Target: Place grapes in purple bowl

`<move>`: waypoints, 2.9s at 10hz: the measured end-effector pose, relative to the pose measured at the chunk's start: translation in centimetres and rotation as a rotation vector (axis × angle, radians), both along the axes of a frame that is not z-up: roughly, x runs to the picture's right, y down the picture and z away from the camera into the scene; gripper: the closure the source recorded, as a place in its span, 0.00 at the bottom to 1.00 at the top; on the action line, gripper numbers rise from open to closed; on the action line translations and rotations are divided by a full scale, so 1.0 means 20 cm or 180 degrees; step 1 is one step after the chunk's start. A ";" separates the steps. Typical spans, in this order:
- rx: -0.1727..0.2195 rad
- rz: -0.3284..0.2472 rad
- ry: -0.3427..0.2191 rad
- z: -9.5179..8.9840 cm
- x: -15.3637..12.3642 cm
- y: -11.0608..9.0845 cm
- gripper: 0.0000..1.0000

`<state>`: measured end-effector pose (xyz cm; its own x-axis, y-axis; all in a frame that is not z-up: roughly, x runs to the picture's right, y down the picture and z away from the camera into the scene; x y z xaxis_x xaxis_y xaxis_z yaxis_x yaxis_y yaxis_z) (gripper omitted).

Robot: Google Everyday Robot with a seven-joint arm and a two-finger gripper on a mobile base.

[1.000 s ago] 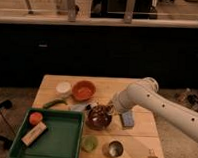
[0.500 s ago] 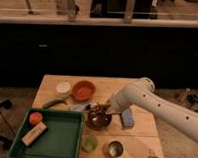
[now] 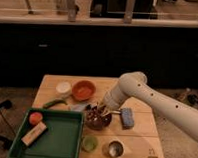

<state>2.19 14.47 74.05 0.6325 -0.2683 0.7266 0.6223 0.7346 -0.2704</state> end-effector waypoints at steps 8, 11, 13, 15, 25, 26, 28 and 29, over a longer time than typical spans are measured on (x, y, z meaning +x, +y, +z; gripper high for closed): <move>-0.0364 -0.0768 -0.0217 0.15 0.03 -0.03 1.00; -0.0619 -0.0982 -0.0269 0.21 0.08 0.00 1.00; -0.0730 -0.1033 -0.0301 0.22 0.13 0.03 1.00; -0.0798 -0.1049 -0.0339 0.22 0.14 0.06 0.98; -0.0647 -0.0994 -0.0603 0.14 0.10 0.01 0.20; -0.0614 -0.0971 -0.0610 0.13 0.10 0.00 0.20; -0.0554 -0.0940 -0.0619 0.12 0.12 -0.03 0.20; -0.0526 -0.0929 -0.0621 0.12 0.12 -0.04 0.20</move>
<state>4.64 13.73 76.36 0.3923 -0.2857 0.8743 0.8502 0.4753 -0.2262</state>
